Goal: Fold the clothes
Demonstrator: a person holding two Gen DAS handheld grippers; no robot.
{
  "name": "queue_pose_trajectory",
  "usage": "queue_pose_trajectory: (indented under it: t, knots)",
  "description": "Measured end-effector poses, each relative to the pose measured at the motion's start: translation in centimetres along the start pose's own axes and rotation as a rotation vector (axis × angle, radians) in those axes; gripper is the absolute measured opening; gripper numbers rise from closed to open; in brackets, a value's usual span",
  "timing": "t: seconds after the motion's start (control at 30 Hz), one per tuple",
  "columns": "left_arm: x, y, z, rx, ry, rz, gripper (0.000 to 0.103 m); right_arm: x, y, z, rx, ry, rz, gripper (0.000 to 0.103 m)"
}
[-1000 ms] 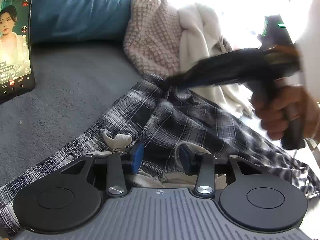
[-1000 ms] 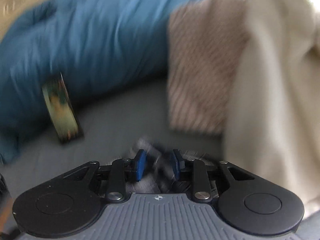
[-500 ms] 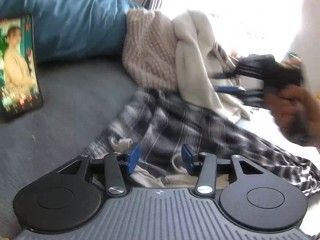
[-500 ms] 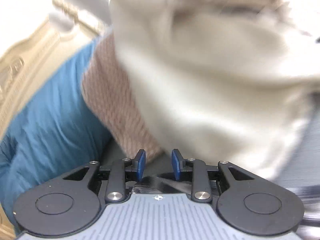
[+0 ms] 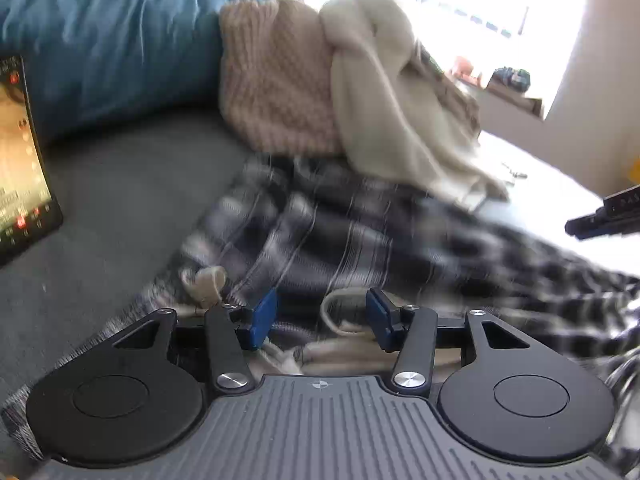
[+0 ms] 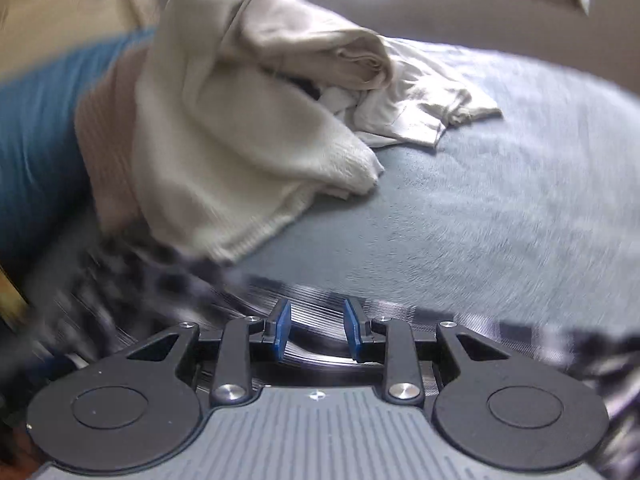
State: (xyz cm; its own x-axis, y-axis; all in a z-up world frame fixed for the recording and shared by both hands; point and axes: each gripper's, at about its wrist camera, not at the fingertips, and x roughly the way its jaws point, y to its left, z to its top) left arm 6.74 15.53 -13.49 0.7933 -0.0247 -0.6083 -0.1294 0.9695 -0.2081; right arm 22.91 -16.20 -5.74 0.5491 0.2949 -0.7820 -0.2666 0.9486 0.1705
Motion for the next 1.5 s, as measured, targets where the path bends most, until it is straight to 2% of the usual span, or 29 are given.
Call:
queue_pose_trajectory:
  t: [0.17, 0.43, 0.57, 0.7, 0.77, 0.87, 0.97, 1.07, 1.23, 1.4, 1.5]
  knots:
    - [0.3, 0.0, -0.6, 0.020, -0.005, 0.012, 0.049, 3.2, 2.9, -0.3, -0.265, 0.028, -0.068, 0.032]
    - [0.6, -0.1, -1.2, 0.037, -0.019, 0.013, 0.051, 5.6, 5.1, -0.7, -0.426, 0.082, -0.035, 0.032]
    - [0.7, -0.3, -1.2, 0.045, -0.023, 0.016, 0.053, 6.3, 5.6, -1.2, -0.499, 0.079, -0.078, 0.031]
    - [0.7, -0.4, -1.2, 0.050, -0.027, 0.015, 0.054, 7.5, 5.7, -0.3, -0.485, 0.049, -0.105, 0.029]
    - [0.7, -0.4, -1.2, 0.051, -0.029, 0.016, 0.054, 8.3, 5.3, 0.5, -0.443, 0.025, -0.135, 0.028]
    - [0.7, -0.4, -1.3, 0.053, -0.030, 0.017, 0.054, 9.6, 4.3, 1.7, -0.347, 0.014, -0.131, 0.028]
    - [0.7, -0.3, -1.2, 0.048, -0.030, 0.012, 0.054, 8.9, 2.6, 3.3, -0.169, -0.012, -0.034, 0.028]
    - [0.8, -0.3, -1.3, 0.049, -0.031, 0.011, 0.055, 7.5, 1.0, 4.1, -0.061, -0.029, 0.130, 0.030]
    - [0.9, -0.5, -1.3, 0.057, -0.034, 0.012, 0.057, 7.5, 3.0, 3.5, -0.211, 0.042, 0.176, 0.032]
    - [0.8, -0.3, -1.3, 0.048, -0.033, 0.004, 0.057, 9.6, 4.8, 2.9, -0.287, 0.126, 0.200, 0.039]
    - [0.8, -0.3, -1.3, 0.049, -0.034, 0.005, 0.057, 9.5, 5.3, 2.9, -0.337, 0.126, 0.207, 0.038]
